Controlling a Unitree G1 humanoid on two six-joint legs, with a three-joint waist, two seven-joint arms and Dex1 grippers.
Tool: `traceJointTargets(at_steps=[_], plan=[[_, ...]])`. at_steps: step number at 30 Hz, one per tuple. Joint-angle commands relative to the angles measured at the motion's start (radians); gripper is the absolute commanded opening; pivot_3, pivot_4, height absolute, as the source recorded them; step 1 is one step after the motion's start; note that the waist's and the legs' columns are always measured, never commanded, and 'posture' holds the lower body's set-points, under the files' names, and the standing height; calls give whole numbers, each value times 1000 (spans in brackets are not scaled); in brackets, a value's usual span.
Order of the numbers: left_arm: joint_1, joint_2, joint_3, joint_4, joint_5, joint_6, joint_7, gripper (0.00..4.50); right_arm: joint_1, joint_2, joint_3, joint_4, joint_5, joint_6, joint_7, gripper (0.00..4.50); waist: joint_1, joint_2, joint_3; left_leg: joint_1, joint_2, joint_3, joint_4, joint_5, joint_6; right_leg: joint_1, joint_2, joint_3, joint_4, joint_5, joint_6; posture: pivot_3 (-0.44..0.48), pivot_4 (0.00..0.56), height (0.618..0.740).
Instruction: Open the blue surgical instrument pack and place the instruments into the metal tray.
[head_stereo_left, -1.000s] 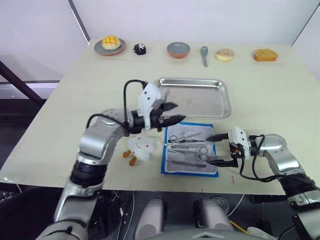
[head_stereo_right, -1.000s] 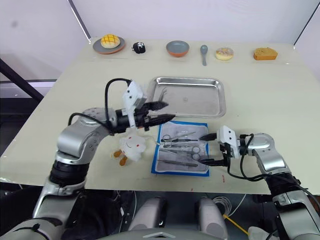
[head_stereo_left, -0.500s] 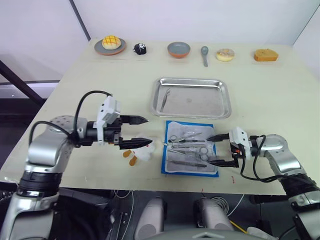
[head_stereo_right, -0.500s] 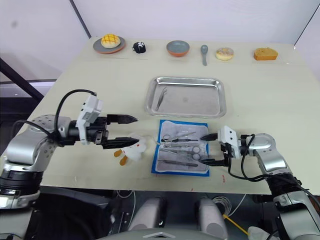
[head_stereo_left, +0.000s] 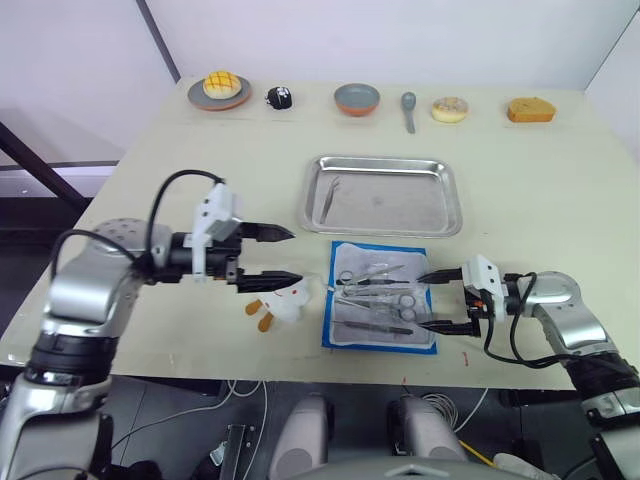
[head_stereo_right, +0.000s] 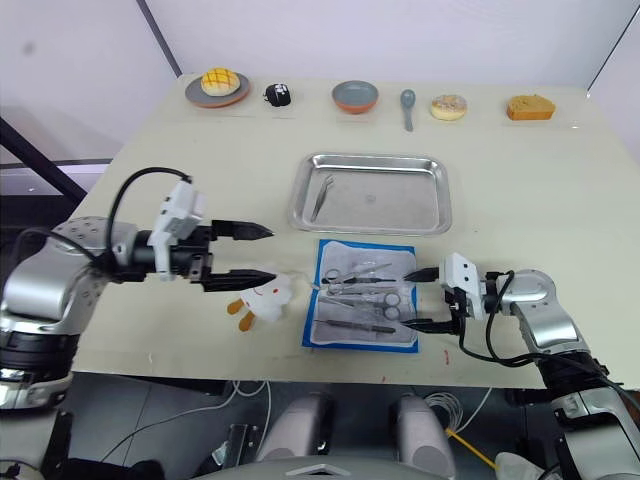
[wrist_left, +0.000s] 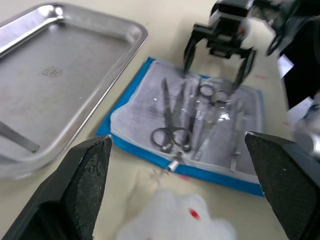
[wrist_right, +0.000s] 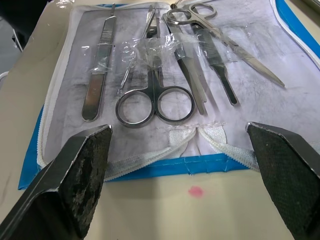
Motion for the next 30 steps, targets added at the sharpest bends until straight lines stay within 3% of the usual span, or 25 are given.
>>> traceJointTargets(at_steps=[1,3,16,30], plan=[[-67,-25,-75,-32,47,39,49,3302,36,-8,24,7,-26,58,-18,4500,-2,0,0,0,0,0,0,0,0,0,0,0,0,0,0,0,150,740],[-94,-47,-111,-27,76,30,72,2453,37,-1,30,-1,-28,70,-31,4500,-3,0,0,0,0,0,0,0,0,0,1,0,0,0,0,0,150,740],[-214,-216,-355,146,285,-53,110,2453,-9,50,63,25,-57,83,-77,4500,-29,-1,0,1,0,2,0,0,0,0,4,2,0,0,0,0,150,740],[-231,-249,-385,246,382,-110,98,2453,-11,82,81,44,-52,55,-64,4500,-29,-1,0,1,1,1,-1,0,0,-1,5,3,1,0,0,0,150,740]])
